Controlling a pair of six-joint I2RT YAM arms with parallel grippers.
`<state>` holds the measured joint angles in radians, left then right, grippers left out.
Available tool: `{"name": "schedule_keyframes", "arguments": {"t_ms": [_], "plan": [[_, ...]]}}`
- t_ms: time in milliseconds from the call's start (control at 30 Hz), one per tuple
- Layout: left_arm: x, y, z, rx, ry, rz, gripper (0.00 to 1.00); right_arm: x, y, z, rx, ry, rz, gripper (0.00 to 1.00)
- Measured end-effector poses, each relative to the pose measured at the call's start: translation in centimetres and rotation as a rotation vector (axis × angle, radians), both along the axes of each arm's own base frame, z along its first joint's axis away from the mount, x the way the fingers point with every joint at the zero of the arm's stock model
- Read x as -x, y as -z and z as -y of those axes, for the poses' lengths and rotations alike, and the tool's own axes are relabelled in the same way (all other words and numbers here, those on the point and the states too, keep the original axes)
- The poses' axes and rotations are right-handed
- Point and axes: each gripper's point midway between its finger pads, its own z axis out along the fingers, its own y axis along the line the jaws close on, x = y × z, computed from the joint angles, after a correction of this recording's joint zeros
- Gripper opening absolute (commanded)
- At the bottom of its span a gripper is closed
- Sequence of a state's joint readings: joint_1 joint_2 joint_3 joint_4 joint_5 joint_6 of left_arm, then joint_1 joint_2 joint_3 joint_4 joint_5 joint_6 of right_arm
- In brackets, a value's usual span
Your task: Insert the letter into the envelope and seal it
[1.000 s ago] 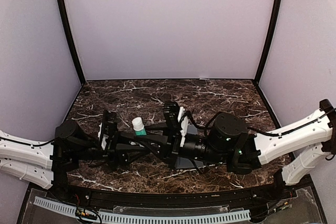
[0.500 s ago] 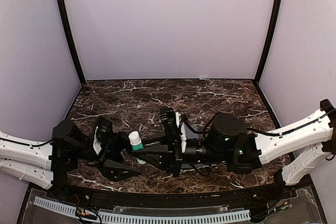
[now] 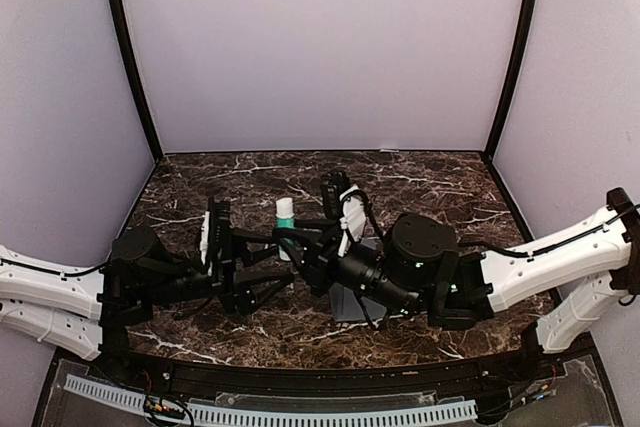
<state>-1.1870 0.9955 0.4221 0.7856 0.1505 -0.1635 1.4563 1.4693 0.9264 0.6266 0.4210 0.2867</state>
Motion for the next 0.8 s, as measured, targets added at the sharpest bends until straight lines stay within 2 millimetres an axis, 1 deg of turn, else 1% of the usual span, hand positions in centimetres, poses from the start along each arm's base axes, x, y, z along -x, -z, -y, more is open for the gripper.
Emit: {"name": "schedule_keyframes", "arguments": {"t_ms": [33,167,400,467,500,600,667,767,800], "plan": [[-0.3,0.1,0.0,-0.004,-0.016,0.000,0.61,-0.2,-0.1,0.0,-0.003,0.015,-0.002,0.00],[-1.5,0.5,-0.1,-0.013,-0.081,-0.011,0.54,-1.0,-0.5,0.0,-0.012,0.065,-0.006,0.00],[-2.7,1.0,-0.2,-0.018,-0.153,-0.021,0.48,-1.4,0.3,-0.2,0.004,0.087,-0.011,0.00],[-2.9,0.9,-0.2,-0.014,-0.162,-0.021,0.45,-1.3,0.4,-0.3,0.007,0.087,-0.011,0.00],[-3.0,0.9,-0.2,-0.011,-0.166,-0.023,0.42,-1.3,0.5,-0.3,0.009,0.087,-0.012,0.00],[-3.0,0.9,-0.1,-0.008,-0.167,-0.027,0.29,-1.2,0.6,-0.4,0.011,0.087,-0.011,0.00],[-3.1,1.0,-0.1,-0.009,-0.169,-0.027,0.24,-1.2,0.7,-0.4,0.012,0.088,-0.012,0.00],[-3.0,1.0,0.0,-0.007,-0.167,-0.030,0.24,-1.2,0.6,-0.4,0.008,0.091,-0.009,0.00],[-3.0,0.9,0.0,-0.005,-0.167,-0.031,0.27,-1.3,0.6,-0.4,0.007,0.093,-0.007,0.00]]}}
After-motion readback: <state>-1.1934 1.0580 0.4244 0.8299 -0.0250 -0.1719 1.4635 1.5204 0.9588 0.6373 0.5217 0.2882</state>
